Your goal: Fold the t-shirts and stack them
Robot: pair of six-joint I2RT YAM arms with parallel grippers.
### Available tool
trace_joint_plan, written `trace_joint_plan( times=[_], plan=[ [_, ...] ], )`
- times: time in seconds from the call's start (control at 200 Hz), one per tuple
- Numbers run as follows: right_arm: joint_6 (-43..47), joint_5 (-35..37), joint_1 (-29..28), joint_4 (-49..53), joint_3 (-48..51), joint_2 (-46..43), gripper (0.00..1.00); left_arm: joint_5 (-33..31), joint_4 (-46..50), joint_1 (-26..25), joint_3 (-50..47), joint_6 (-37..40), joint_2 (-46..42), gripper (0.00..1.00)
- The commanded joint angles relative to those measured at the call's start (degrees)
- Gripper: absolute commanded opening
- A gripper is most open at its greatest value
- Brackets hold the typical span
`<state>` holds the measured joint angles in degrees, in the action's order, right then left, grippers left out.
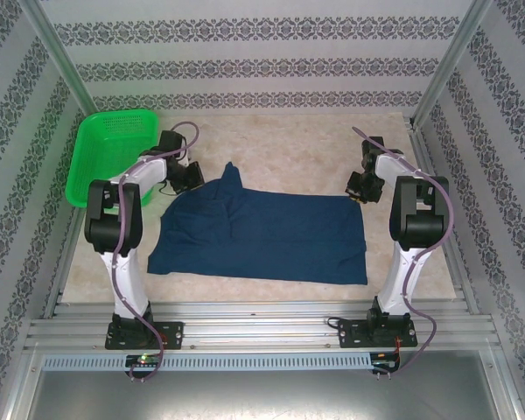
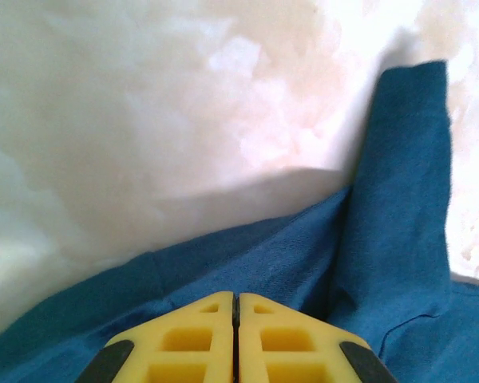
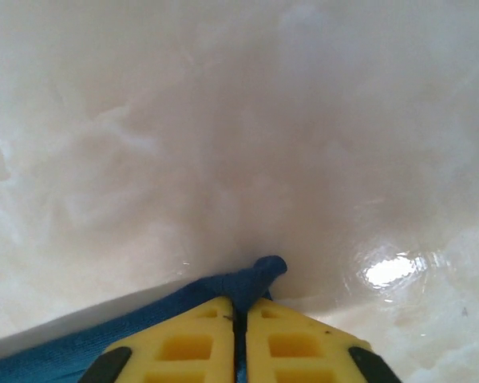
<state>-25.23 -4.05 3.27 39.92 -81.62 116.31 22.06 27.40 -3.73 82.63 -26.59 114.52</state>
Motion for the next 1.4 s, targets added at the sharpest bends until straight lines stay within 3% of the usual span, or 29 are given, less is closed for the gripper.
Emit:
trace_joint_plan(
  times=[0.0,0.12,0.265,0.36,0.729,0.919,1.119,1.394],
  plan=[
    [0.30,0.98,0.57,-2.07,0.91,-1.99,0.08,-4.89,-4.57,0.12,-1.78,-2.26,-4.20,0.09],
    [0.69,0.42,0.42,-3.14,1.97,-3.53,0.05,-3.13,-7.35,-0.01,-1.84,-3.12,-4.21,0.14],
    [0.71,-0.55,0.34,-3.36,2.35,-4.07,0.03,-0.21,-1.13,-2.01,5.01,3.29,0.86,0.50],
    [0.85,-0.96,0.25,-3.10,2.43,-4.36,0.03,-1.99,5.92,-2.86,9.65,8.97,4.03,0.58],
    [1.72,-0.96,0.16,-2.09,2.61,-5.18,0.03,-8.04,14.50,-4.31,16.62,20.61,9.28,0.59],
    [2.05,-0.78,0.14,-1.61,2.86,-5.39,0.04,-7.34,15.71,-5.97,19.39,24.21,11.55,0.58],
    [2.46,-0.87,0.16,-1.08,2.96,-5.57,0.04,-7.38,16.81,-6.43,19.42,26.38,12.37,0.58],
    [2.82,-0.87,0.16,-0.63,2.79,-5.66,0.04,-12.71,17.89,-6.55,21.55,27.56,14.36,0.58]
  ],
)
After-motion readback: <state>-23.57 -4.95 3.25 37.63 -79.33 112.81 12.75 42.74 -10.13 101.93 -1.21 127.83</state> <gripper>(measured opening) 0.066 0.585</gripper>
